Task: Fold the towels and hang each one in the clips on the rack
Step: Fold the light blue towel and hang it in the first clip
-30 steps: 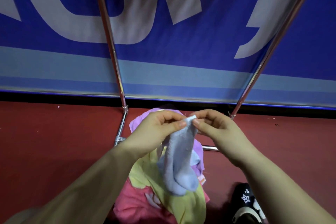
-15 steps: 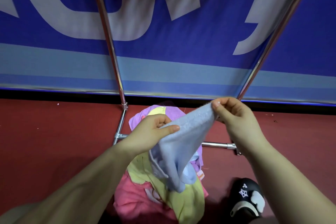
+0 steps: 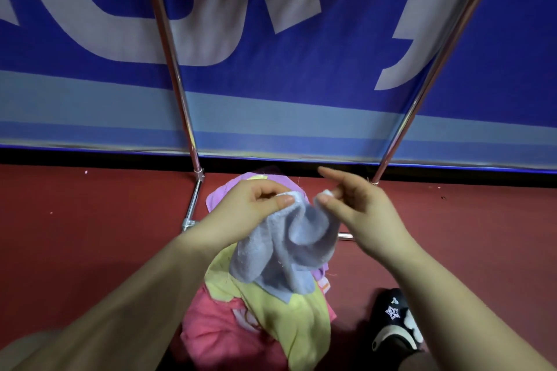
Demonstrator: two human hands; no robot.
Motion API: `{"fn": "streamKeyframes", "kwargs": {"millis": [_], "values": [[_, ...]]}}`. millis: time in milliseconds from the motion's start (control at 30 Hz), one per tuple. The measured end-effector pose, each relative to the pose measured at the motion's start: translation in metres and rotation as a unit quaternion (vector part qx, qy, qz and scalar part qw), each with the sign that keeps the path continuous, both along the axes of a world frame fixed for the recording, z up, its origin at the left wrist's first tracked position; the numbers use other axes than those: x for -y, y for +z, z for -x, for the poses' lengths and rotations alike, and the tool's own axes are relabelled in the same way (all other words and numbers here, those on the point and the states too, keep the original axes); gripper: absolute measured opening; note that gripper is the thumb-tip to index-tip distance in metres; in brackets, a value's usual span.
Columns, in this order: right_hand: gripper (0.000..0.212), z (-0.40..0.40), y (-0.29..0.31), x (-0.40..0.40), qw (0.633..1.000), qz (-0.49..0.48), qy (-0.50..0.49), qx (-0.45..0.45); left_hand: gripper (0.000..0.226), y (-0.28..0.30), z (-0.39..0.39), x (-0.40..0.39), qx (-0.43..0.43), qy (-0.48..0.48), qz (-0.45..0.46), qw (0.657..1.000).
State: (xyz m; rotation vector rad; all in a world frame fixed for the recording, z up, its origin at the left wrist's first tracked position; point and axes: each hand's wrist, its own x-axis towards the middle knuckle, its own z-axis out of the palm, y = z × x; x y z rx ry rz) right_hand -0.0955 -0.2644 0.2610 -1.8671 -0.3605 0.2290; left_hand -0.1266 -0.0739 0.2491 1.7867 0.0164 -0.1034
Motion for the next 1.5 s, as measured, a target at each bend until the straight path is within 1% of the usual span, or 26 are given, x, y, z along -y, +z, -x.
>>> {"fn": "streamKeyframes", "kwargs": {"millis": [67,167,200,333,400,500,533,600,667,900,967,1033,1100,1200,1300,1367,1500], "values": [[0.036,0.003,-0.004,-0.006,0.999,0.036,0.03,-0.003,0.009,0.004,0.001,0.006,0.002,-0.018,0.004,1.0],[0.011,0.003,-0.003,-0.009,0.998,0.056,0.036,-0.003,0.008,0.005,0.001,0.008,-0.001,-0.024,0.025,0.999],[0.007,0.002,-0.003,-0.01,0.998,0.055,0.037,-0.004,0.009,0.003,0.001,0.007,-0.002,-0.024,0.028,0.999],[0.01,0.0,-0.004,-0.01,0.997,0.064,0.052,0.006,0.006,0.0,-0.001,0.003,-0.014,-0.02,0.029,0.999],[0.011,-0.002,-0.003,-0.009,0.995,0.083,0.042,0.031,0.007,-0.004,-0.002,0.0,-0.016,-0.001,-0.013,1.0],[0.012,-0.005,-0.001,-0.007,0.993,0.098,0.025,0.053,0.019,-0.014,-0.005,-0.008,0.0,0.059,-0.146,0.987],[0.012,-0.005,0.0,-0.007,0.994,0.095,0.02,0.055,0.021,-0.016,-0.005,-0.011,0.002,0.074,-0.177,0.981],[0.011,-0.007,0.001,-0.004,0.994,0.09,0.0,0.056,0.017,-0.019,-0.005,-0.017,0.002,0.106,-0.213,0.971],[0.011,-0.012,0.002,0.001,0.994,0.084,-0.042,0.058,0.012,-0.02,-0.006,-0.023,0.0,0.139,-0.216,0.967],[0.014,-0.031,-0.005,0.027,0.979,0.101,-0.171,0.045,0.008,-0.018,-0.005,-0.036,-0.033,0.163,-0.119,0.979],[0.015,-0.033,-0.006,0.032,0.975,0.102,-0.193,0.039,0.008,-0.015,-0.005,-0.036,-0.055,0.174,-0.061,0.981],[0.013,-0.035,-0.007,0.036,0.971,0.107,-0.211,0.033,0.007,-0.012,-0.004,-0.036,-0.098,0.183,0.019,0.978],[0.01,-0.035,-0.008,0.037,0.968,0.107,-0.227,0.029,0.005,-0.011,-0.004,-0.035,-0.133,0.188,0.092,0.969],[0.007,-0.033,-0.01,0.034,0.964,0.097,-0.247,0.024,0.007,-0.011,-0.002,-0.031,-0.149,0.201,0.187,0.95],[0.002,-0.026,-0.011,0.024,0.965,0.06,-0.254,0.024,0.011,-0.01,-0.001,-0.021,-0.16,0.195,0.257,0.933],[0.003,-0.019,-0.012,0.011,0.968,0.028,-0.25,0.012,0.012,-0.009,-0.001,-0.011,-0.164,0.18,0.292,0.925],[0.005,-0.004,-0.014,-0.022,0.979,-0.06,-0.184,-0.062,0.016,-0.004,0.0,0.014,-0.16,0.149,0.323,0.921]]}}
